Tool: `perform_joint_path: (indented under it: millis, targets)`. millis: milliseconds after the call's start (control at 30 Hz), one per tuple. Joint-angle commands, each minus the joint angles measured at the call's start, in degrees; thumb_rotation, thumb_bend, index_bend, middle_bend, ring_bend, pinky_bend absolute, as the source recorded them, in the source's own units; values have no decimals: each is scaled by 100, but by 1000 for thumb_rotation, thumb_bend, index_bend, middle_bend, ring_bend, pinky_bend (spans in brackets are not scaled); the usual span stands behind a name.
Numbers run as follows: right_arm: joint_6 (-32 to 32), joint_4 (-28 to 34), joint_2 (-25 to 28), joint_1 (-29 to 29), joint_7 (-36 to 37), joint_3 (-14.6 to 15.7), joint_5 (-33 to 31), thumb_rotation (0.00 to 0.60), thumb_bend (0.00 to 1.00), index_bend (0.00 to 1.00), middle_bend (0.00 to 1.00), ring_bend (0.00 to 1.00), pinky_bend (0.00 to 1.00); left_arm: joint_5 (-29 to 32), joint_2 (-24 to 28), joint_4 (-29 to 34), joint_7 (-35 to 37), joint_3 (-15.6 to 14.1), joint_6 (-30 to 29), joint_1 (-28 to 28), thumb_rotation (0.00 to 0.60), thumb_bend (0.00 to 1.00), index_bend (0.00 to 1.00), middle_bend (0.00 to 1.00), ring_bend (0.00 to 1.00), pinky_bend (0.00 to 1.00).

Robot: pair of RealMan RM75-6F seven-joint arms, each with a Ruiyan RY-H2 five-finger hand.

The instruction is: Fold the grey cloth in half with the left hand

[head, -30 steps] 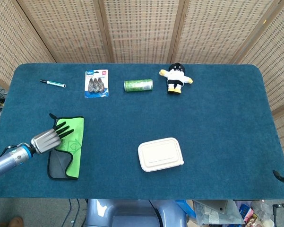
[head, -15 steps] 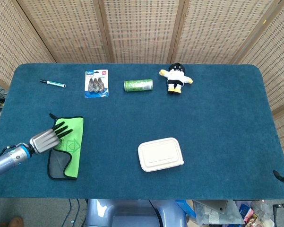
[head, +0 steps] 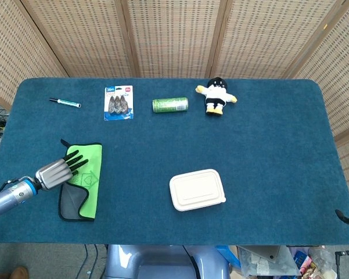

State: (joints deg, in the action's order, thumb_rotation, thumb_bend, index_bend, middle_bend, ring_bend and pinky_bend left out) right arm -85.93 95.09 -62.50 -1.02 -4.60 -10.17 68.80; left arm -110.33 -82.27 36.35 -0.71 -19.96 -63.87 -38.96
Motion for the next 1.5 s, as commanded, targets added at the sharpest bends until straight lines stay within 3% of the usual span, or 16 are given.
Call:
perform_joint_path:
  millis: [33,333,500,567,667,800,933,1100,1500]
  targets:
    - [-1,4,4,-2,11,-2,3,600,0,0,0,0,0,-2,22,1,-46,-6,-12,28,600,402,0,0,0,0]
    - [-12,28,19,-5,29,13,51,600,0,0,0,0,0,-50,276,190,347,28,-738,161,600,335,0,0,0,0]
    - [-28,46,27,-14,41,20,76,600,0,0,0,0,0,-15,480,633,600,155,-1221,200,600,335,0,0,0,0]
    - [-31,59,33,-16,44,23,84,600,0,0,0,0,0,15,615,1098,673,215,-1293,157,600,342,13,0,0,0]
    - [-31,65,40,-21,51,25,81,600,0,0,0,0,0,125,999,2300,486,238,-797,-48,600,351,61,0,0,0]
    - [-36,63,57,-31,85,12,61,600,0,0,0,0,0,602,1554,4196,15,284,624,-487,600,350,165,0,0,0]
    - [-17,45,68,-35,121,8,43,600,0,0,0,0,0,1157,1785,5117,-536,460,1575,-738,600,351,253,0,0,0]
    - [-2,29,77,-36,150,0,25,600,0,0,0,0,0,1557,1824,5458,-977,621,2004,-778,600,351,283,0,0,0]
    - [26,21,73,-26,128,2,3,600,0,0,0,0,0,1809,1928,5499,-1252,795,2190,-719,600,350,308,0,0,0]
